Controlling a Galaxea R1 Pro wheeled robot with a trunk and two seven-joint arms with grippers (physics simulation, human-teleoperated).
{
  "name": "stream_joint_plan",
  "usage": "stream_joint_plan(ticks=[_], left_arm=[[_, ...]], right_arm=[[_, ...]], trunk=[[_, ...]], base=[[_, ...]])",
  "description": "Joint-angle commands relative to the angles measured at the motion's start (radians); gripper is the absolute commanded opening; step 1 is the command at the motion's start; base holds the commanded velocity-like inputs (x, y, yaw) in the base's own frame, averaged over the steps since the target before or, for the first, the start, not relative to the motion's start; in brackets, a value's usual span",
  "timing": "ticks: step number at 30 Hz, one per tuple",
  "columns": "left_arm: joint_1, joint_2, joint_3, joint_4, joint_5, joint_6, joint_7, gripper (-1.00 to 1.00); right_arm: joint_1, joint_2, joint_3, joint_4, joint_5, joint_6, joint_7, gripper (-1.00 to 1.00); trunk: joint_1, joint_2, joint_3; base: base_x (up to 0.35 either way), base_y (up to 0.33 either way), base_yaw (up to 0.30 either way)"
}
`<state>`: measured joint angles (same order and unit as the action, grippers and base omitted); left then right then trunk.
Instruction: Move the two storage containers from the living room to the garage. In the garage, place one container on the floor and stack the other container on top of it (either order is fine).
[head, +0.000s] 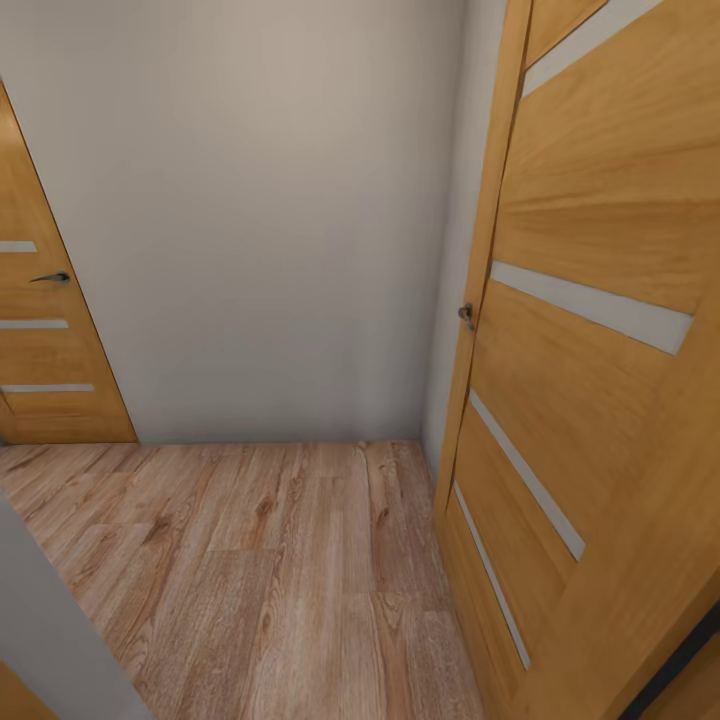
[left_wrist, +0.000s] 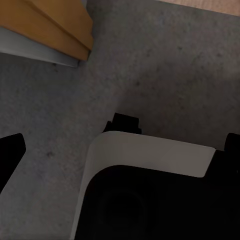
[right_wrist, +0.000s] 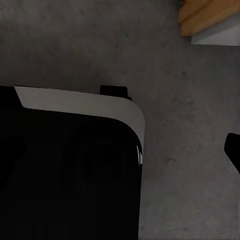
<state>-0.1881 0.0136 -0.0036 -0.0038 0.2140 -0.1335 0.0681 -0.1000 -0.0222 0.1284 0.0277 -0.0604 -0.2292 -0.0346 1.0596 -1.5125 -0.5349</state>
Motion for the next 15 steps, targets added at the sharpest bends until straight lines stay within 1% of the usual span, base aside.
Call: stream_joint_plan(ticks=[1,5,7,10,15], left_arm=[[-0.001,-0.001,-0.001,0.001,0.005,-0.003,0.001,1.00],[-0.001,-0.001,-0.001,0.001,0.005,-0.003,0.001,1.00],[-0.001,0.000,-0.001,0.001,0.006,-0.003,0.001,1.00],[-0.001,0.001,-0.001,0.001,0.007,-0.002,0.001,1.00],[-0.001,0.001,-0.001,0.001,0.007,-0.002,0.001,1.00]], right_arm=[[-0.001,0.000,0.009,0.003,-0.005,-0.005,-0.001,1.00],[-0.001,-0.001,0.011,0.003,-0.003,-0.004,0.004,1.00],[-0.001,-0.001,0.011,0.003,-0.003,-0.005,0.004,1.00],[-0.001,-0.001,0.010,0.003,-0.003,-0.005,0.003,1.00],[-0.001,0.001,0.010,0.003,-0.004,-0.005,-0.004,1.00]], trunk=[[0.000,-0.001,-0.001],[0.000,-0.001,-0.001],[0.000,-0.001,-0.001],[0.000,-0.001,-0.001],[0.000,-0.001,-0.001]], base=[[0.000,0.000,0.002],[0.002,0.000,0.000],[0.096,0.000,0.000],[0.220,0.000,0.000],[0.294,0.000,0.000]])
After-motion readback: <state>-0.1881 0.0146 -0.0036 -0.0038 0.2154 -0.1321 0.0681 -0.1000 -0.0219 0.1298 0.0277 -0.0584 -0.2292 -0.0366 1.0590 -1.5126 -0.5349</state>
